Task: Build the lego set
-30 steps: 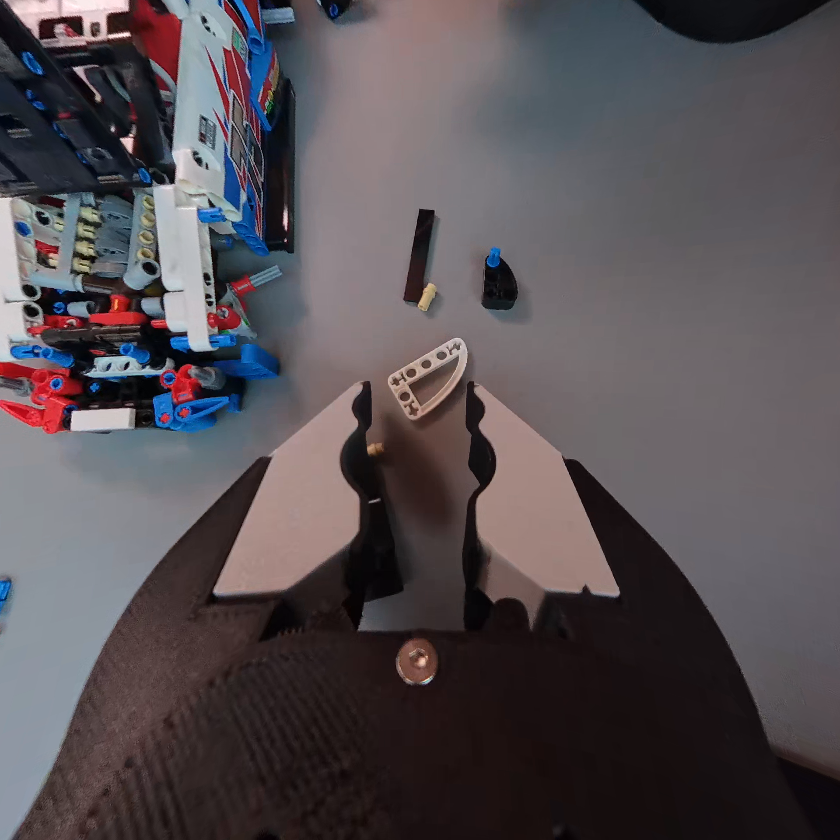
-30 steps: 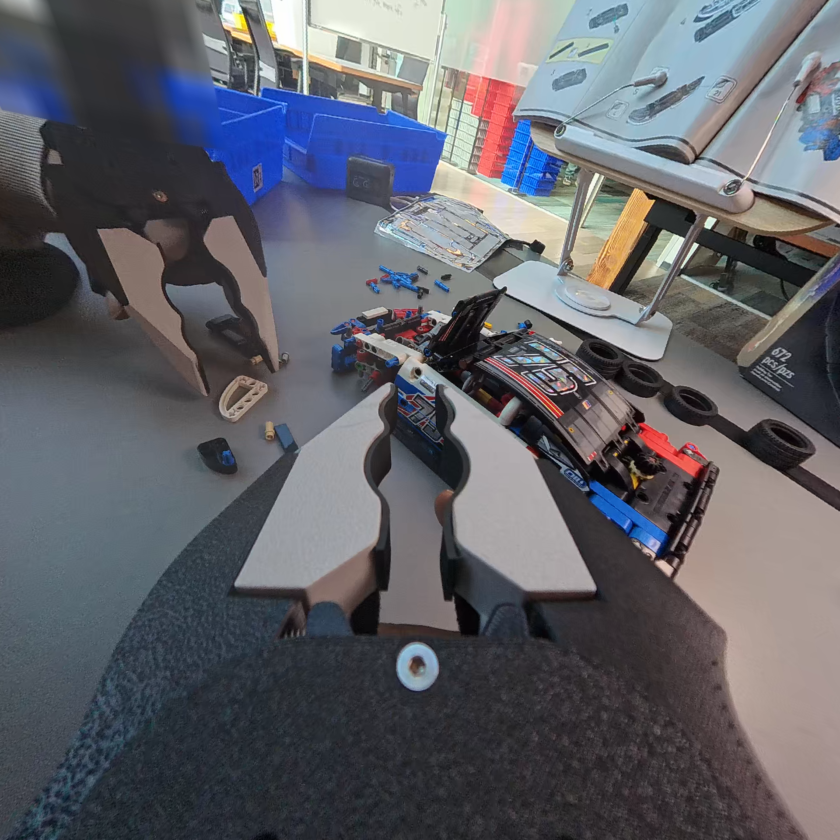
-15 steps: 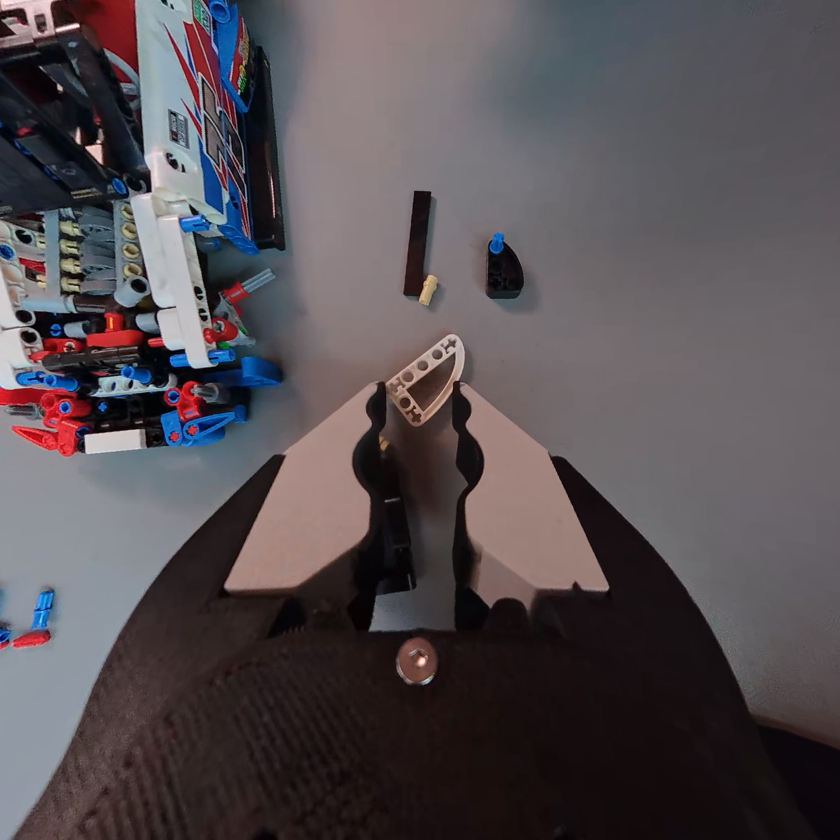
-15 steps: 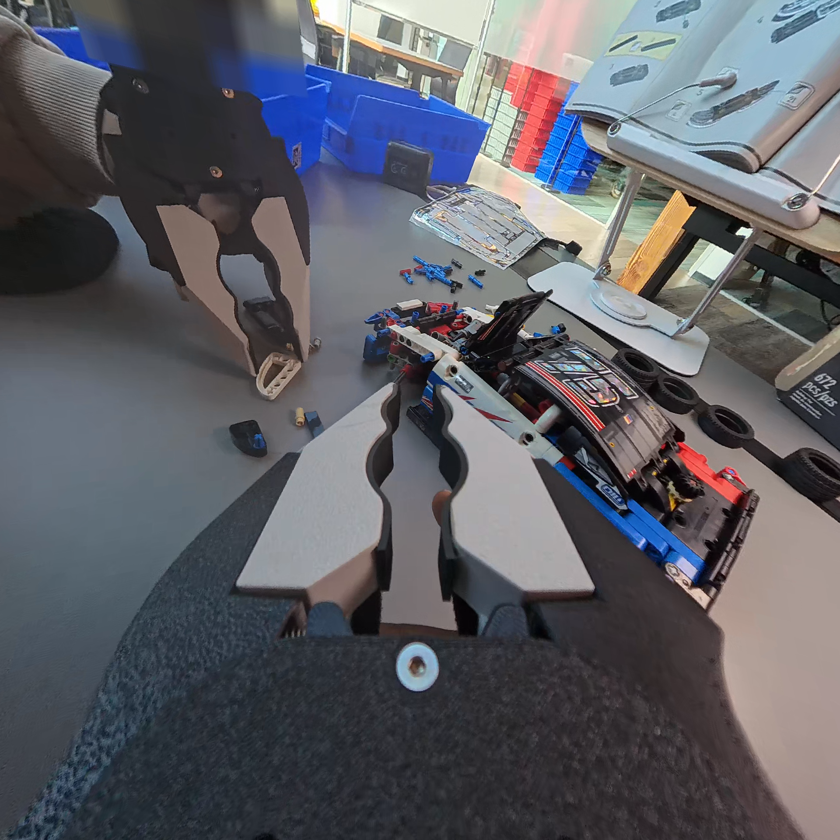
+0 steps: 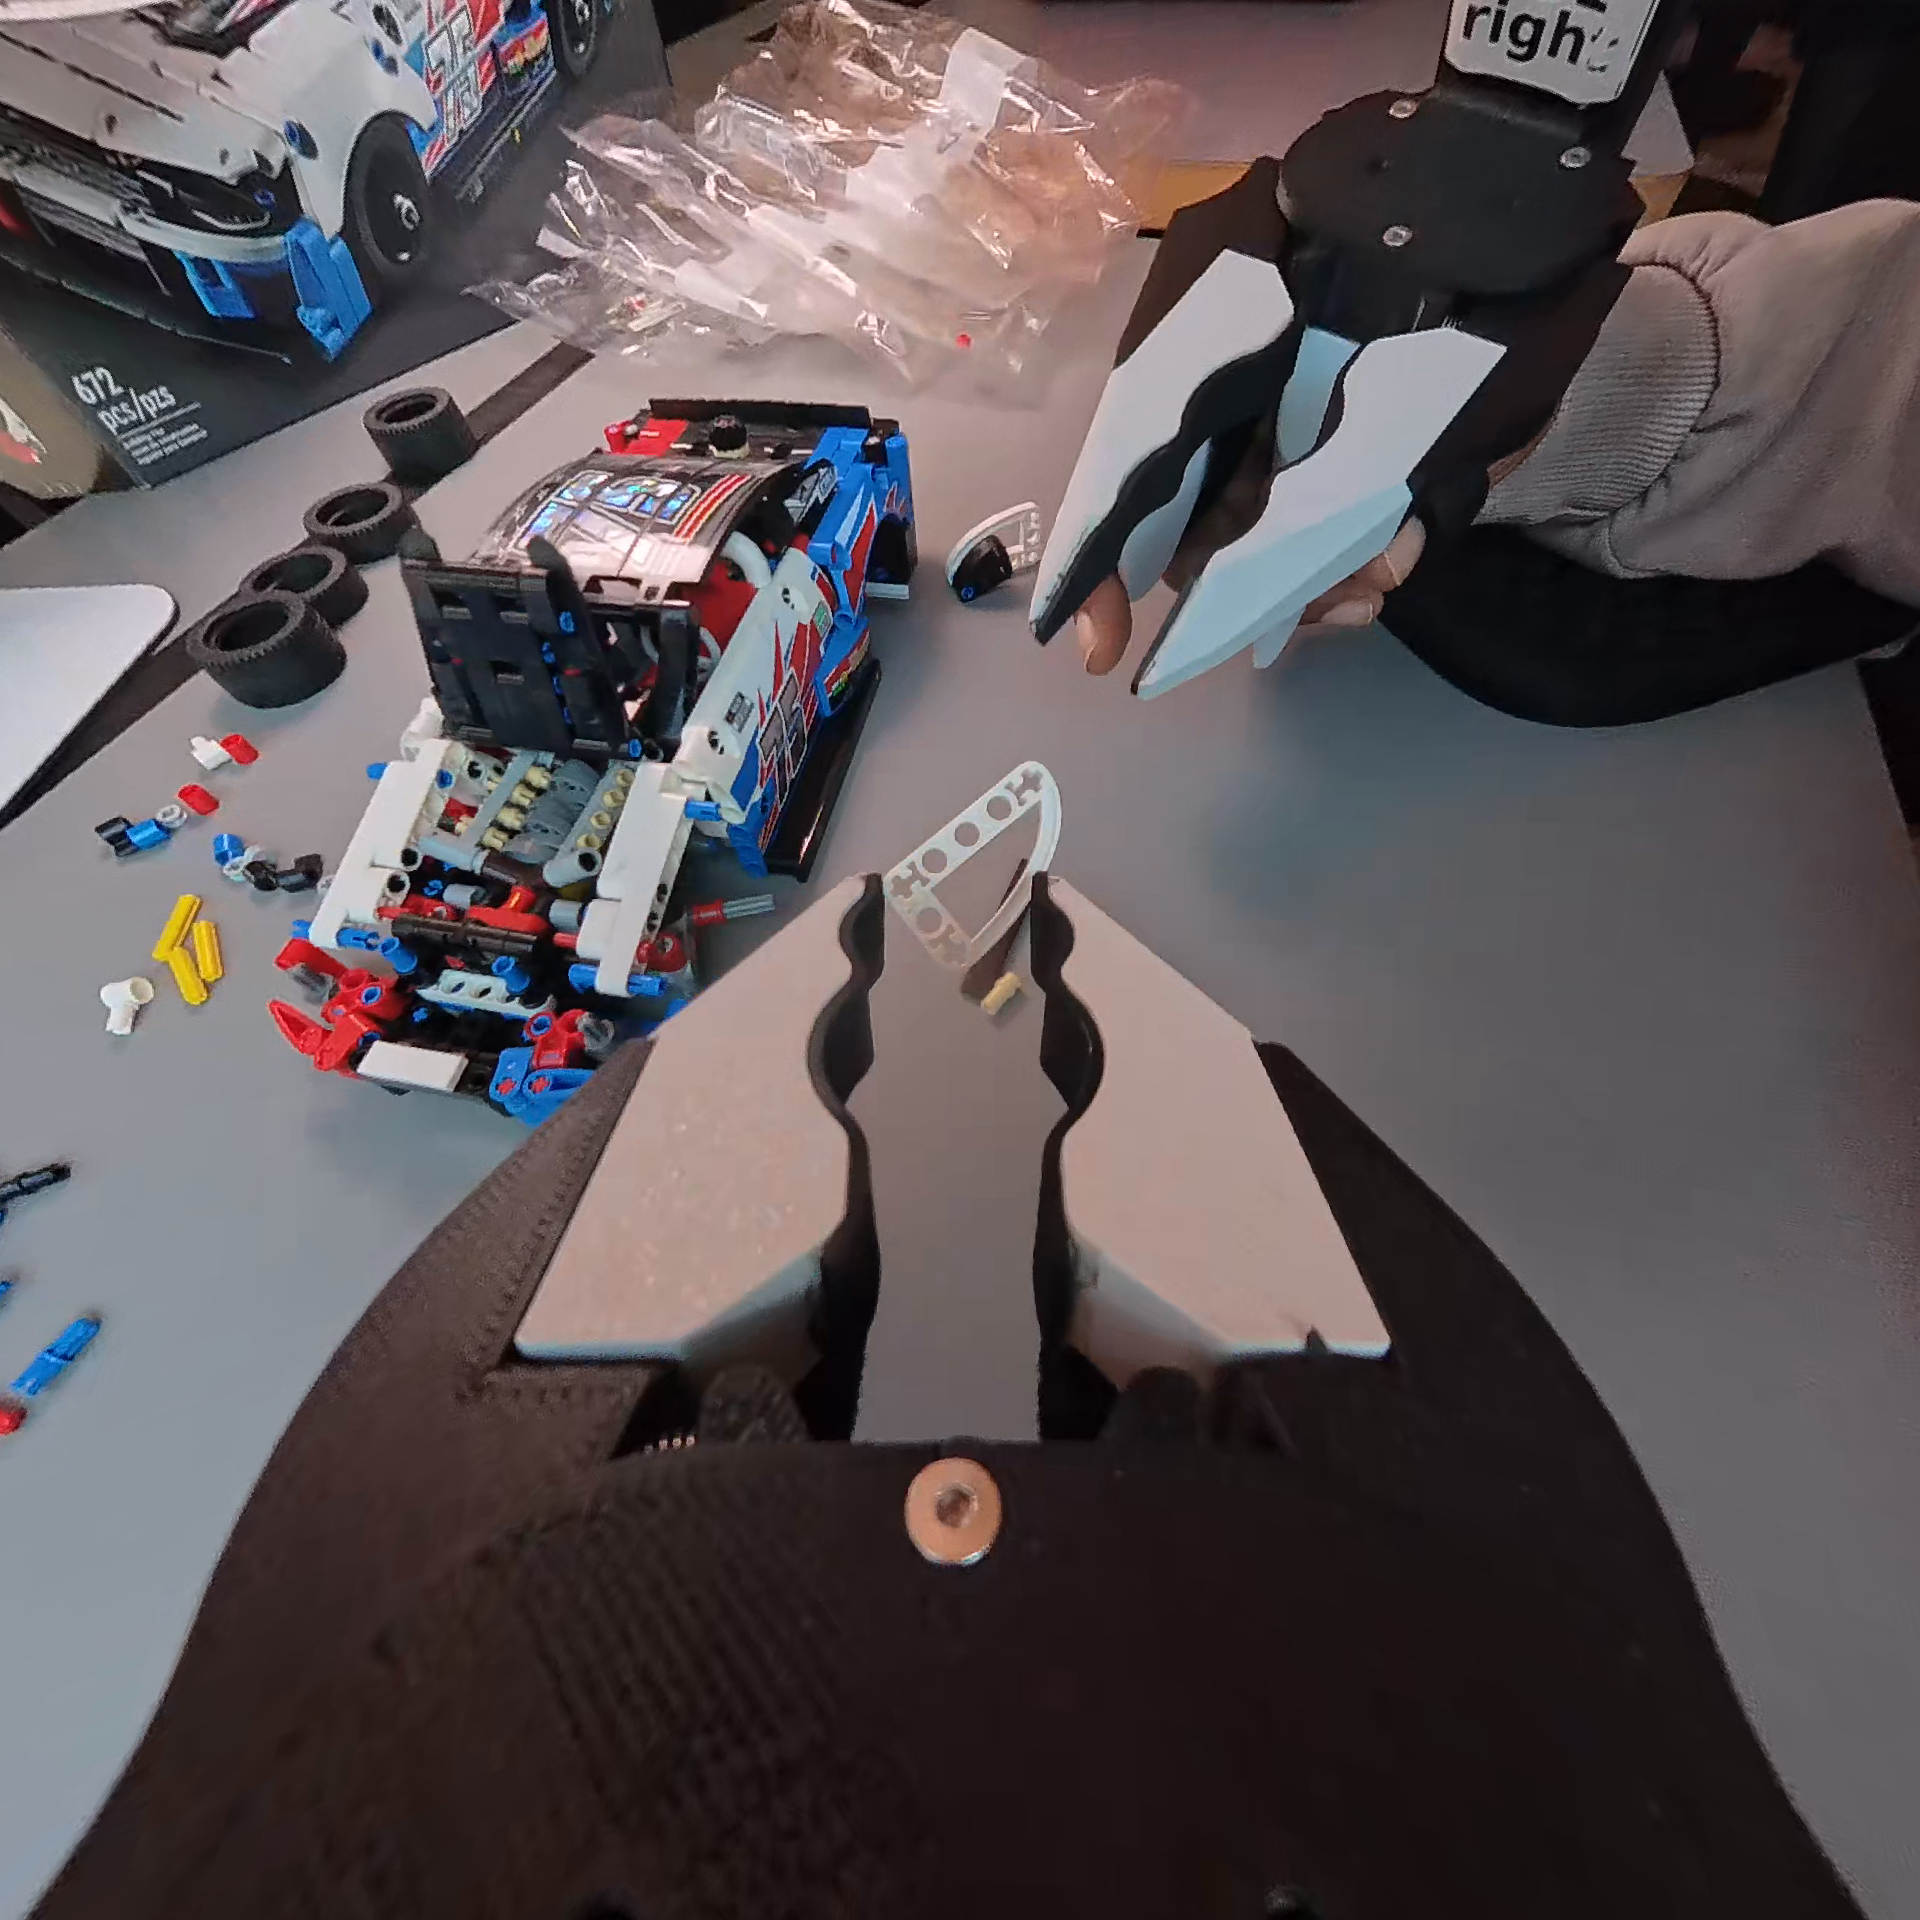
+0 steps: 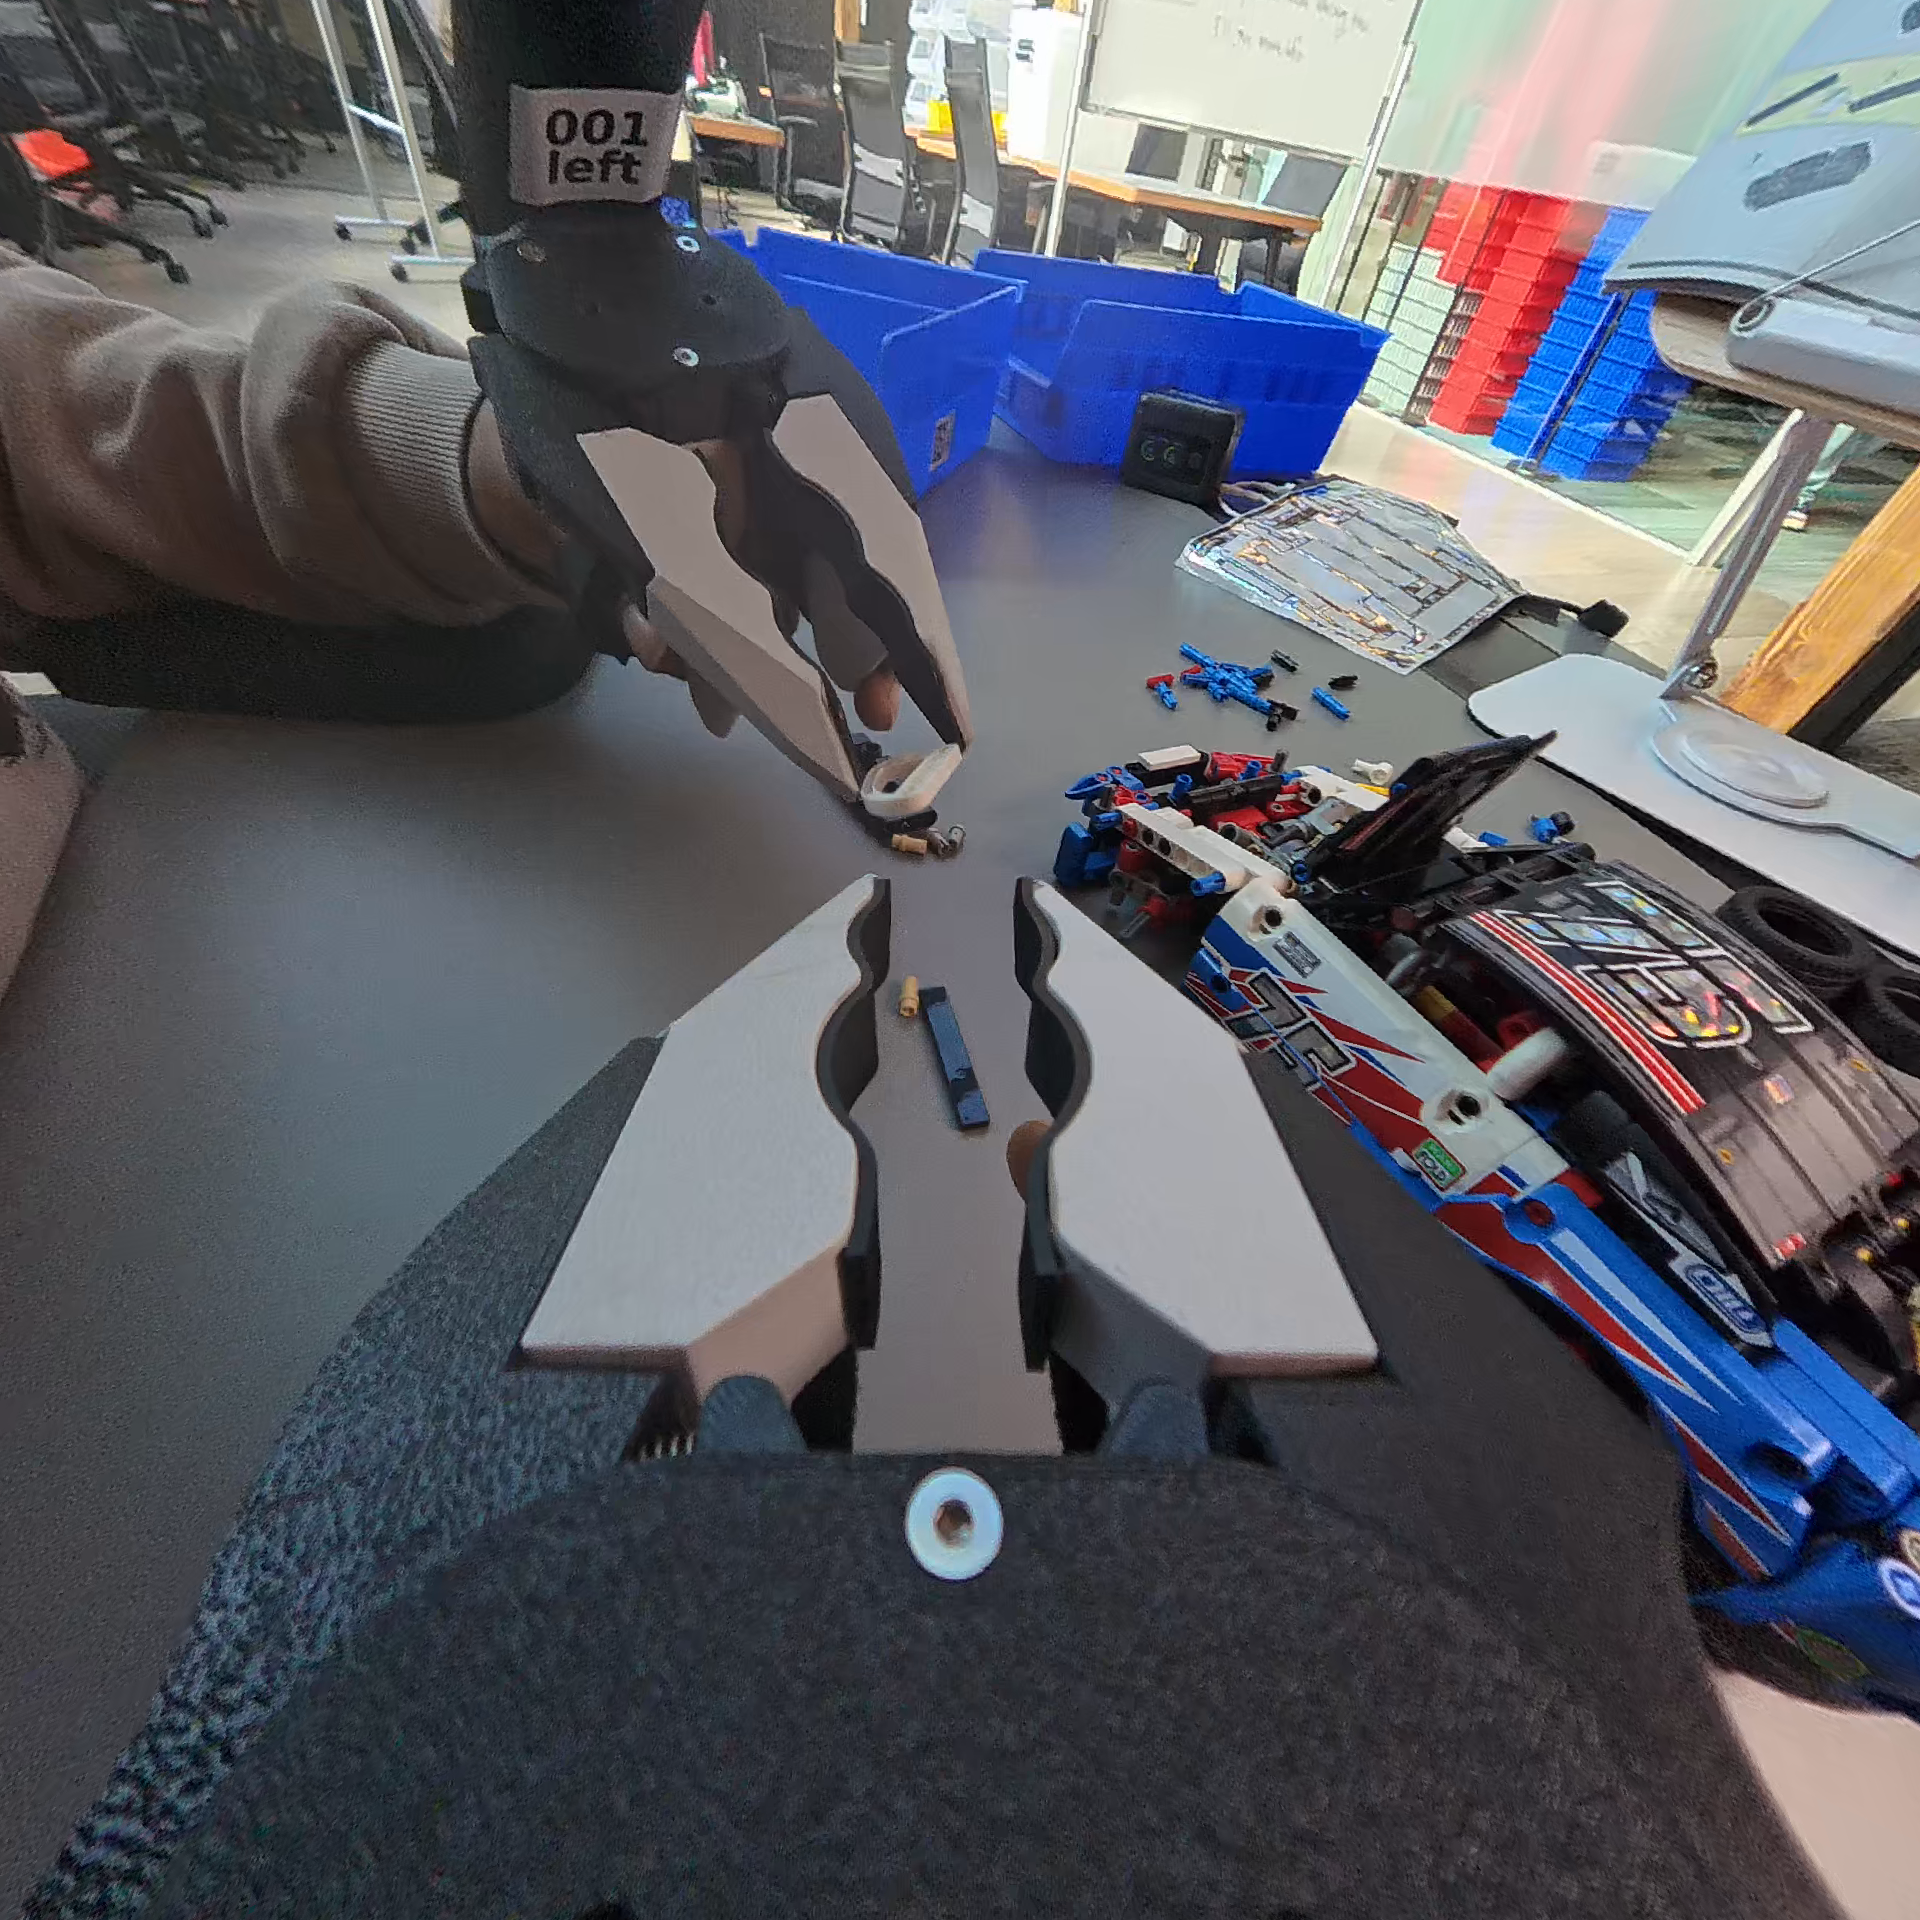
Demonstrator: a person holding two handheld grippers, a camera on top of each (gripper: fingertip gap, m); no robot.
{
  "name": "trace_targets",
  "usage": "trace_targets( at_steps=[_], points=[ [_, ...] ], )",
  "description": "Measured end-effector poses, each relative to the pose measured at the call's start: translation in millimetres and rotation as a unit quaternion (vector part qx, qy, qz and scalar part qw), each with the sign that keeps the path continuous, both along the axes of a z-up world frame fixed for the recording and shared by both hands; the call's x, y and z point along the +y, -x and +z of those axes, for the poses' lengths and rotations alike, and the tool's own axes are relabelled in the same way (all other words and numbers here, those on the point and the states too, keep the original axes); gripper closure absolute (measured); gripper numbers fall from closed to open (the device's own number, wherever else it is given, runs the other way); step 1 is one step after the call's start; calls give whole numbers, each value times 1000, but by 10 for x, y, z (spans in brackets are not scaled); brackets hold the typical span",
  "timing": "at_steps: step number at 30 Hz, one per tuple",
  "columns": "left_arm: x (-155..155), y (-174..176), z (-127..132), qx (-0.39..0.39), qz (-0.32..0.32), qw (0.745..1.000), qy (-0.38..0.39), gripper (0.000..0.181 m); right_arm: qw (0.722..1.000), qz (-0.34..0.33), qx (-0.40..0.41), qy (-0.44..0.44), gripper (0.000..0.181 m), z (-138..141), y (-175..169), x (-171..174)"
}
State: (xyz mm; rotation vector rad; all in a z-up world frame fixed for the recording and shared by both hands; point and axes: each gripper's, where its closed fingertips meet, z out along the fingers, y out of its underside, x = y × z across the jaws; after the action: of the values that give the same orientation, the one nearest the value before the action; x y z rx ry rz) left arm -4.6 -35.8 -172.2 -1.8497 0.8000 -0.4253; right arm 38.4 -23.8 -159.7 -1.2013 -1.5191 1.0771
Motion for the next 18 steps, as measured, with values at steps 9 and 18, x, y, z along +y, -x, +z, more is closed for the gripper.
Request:
trace_targets(
  at_steps=[9, 18],
  points=[
    [-71, -240, -155, 46, -11, 999, -3, 156, 997, 39, -33, -55, 154, -165, 41, -227],
    [-109, -283, -170, 53, -14, 998, 3, 157, 994, 44, -44, -95, 170, -235, 56, -274]
  ],
)
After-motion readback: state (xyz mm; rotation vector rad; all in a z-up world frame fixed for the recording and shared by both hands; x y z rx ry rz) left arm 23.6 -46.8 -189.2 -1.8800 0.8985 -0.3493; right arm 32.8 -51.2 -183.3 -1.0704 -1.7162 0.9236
